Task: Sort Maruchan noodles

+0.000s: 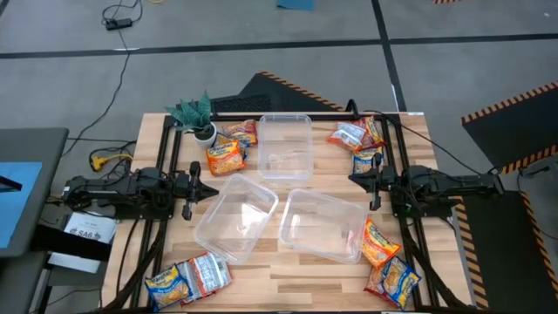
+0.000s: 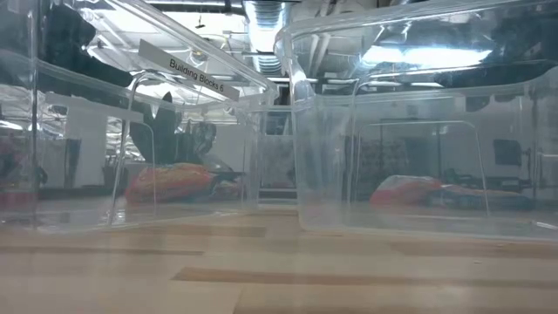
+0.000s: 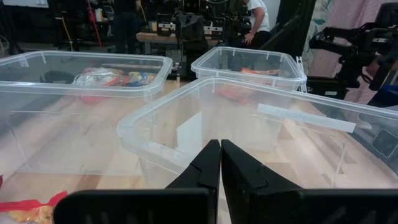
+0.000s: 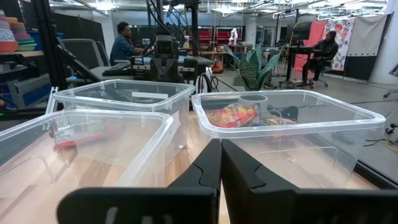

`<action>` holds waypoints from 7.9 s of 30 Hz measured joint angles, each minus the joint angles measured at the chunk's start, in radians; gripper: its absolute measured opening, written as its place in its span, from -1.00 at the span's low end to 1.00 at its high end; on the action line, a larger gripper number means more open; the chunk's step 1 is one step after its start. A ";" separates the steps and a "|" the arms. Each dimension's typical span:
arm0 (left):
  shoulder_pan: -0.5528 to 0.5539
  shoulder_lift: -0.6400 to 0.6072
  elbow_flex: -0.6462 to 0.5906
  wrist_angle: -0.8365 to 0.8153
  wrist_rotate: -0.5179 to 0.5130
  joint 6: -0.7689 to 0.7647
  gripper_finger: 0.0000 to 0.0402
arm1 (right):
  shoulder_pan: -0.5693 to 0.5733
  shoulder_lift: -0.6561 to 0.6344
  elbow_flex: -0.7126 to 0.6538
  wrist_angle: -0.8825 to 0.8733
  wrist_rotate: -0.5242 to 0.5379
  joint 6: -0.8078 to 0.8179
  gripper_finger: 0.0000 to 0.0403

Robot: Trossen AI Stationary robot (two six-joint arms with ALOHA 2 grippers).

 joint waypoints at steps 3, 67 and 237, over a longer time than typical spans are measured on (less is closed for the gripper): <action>0.000 0.000 0.000 0.000 0.000 0.000 -1.00 | 0.000 0.000 0.000 0.000 0.000 0.000 -0.83; 0.000 0.000 0.000 0.000 0.003 0.000 -1.00 | 0.000 0.000 0.000 0.000 0.000 0.000 -0.83; 0.216 1.173 1.010 0.051 -0.723 0.281 -1.00 | 0.001 0.000 0.000 0.000 0.000 0.000 -0.83</action>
